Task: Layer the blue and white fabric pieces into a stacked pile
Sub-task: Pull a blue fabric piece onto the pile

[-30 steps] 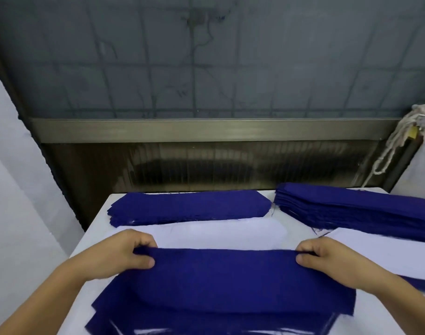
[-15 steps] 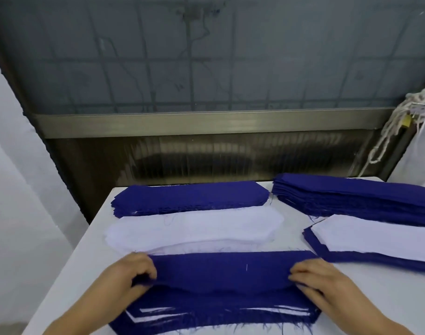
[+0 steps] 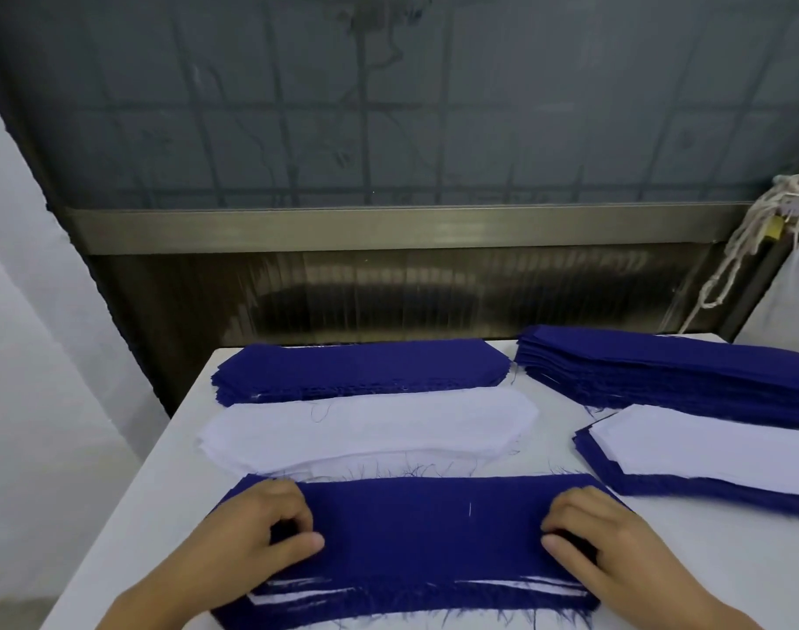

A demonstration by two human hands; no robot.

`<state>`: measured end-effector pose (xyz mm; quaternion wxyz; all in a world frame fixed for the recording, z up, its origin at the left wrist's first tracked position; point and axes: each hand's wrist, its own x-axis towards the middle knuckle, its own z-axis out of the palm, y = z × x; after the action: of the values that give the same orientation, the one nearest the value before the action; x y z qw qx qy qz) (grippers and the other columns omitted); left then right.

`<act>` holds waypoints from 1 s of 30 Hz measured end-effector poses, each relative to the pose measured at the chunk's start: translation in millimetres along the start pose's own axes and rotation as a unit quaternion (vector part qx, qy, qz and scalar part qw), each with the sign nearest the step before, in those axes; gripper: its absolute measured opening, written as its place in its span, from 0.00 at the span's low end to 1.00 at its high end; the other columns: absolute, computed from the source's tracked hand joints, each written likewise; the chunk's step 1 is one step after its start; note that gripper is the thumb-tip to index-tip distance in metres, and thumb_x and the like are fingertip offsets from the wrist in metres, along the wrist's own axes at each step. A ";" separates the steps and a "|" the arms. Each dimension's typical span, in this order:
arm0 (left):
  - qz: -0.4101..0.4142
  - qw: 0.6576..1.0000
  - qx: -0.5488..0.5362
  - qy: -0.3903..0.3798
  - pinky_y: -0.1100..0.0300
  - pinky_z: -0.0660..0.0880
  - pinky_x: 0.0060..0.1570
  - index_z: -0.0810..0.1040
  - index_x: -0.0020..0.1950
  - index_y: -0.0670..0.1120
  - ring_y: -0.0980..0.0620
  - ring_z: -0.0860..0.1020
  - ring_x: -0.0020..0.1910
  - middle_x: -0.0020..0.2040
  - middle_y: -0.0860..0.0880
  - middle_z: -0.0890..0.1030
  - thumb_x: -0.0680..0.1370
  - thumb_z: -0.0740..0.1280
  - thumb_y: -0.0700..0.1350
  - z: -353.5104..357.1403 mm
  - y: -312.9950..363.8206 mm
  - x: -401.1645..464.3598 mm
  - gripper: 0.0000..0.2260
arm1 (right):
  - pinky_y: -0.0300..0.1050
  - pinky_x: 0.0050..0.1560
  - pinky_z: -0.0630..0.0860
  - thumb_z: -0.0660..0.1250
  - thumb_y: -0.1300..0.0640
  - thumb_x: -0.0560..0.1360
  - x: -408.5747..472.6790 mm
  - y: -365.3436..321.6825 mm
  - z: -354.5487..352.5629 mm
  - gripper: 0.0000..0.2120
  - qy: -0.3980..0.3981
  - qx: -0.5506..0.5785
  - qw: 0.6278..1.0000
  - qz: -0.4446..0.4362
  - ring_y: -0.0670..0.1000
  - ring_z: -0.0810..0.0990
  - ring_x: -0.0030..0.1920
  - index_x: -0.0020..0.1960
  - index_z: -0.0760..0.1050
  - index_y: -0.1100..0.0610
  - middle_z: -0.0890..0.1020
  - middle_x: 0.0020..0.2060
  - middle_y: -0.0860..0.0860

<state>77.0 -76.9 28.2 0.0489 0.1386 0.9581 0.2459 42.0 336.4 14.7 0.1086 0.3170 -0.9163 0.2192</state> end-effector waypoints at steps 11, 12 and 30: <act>-0.059 0.997 0.018 -0.040 0.68 0.73 0.47 0.78 0.41 0.58 0.65 0.74 0.47 0.46 0.65 0.75 0.71 0.71 0.59 -15.7 -16.2 14.9 0.07 | 0.33 0.44 0.71 0.67 0.47 0.75 31.6 26.3 -20.0 0.06 -0.140 0.001 0.984 0.110 0.41 0.73 0.47 0.41 0.72 0.43 0.76 0.39 0.41; -0.056 0.998 0.020 -0.019 0.68 0.73 0.47 0.78 0.41 0.58 0.65 0.74 0.46 0.45 0.64 0.76 0.73 0.70 0.58 -14.3 -9.4 25.0 0.05 | 0.34 0.44 0.72 0.67 0.48 0.76 43.1 26.6 -17.7 0.05 -0.119 0.012 0.987 0.111 0.41 0.74 0.46 0.42 0.72 0.43 0.76 0.40 0.41; -0.040 0.995 -0.084 0.026 0.68 0.73 0.47 0.79 0.50 0.54 0.61 0.75 0.48 0.47 0.58 0.76 0.71 0.72 0.58 26.2 42.0 155.5 0.12 | 0.32 0.48 0.70 0.61 0.51 0.80 155.9 42.0 43.5 0.07 -0.135 0.085 0.982 0.106 0.41 0.73 0.47 0.45 0.75 0.49 0.76 0.43 0.41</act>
<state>-57.4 15.5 21.7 0.0449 0.0892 0.9399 0.3265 -107.9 262.4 15.1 -0.0668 0.2530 -0.9289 0.2621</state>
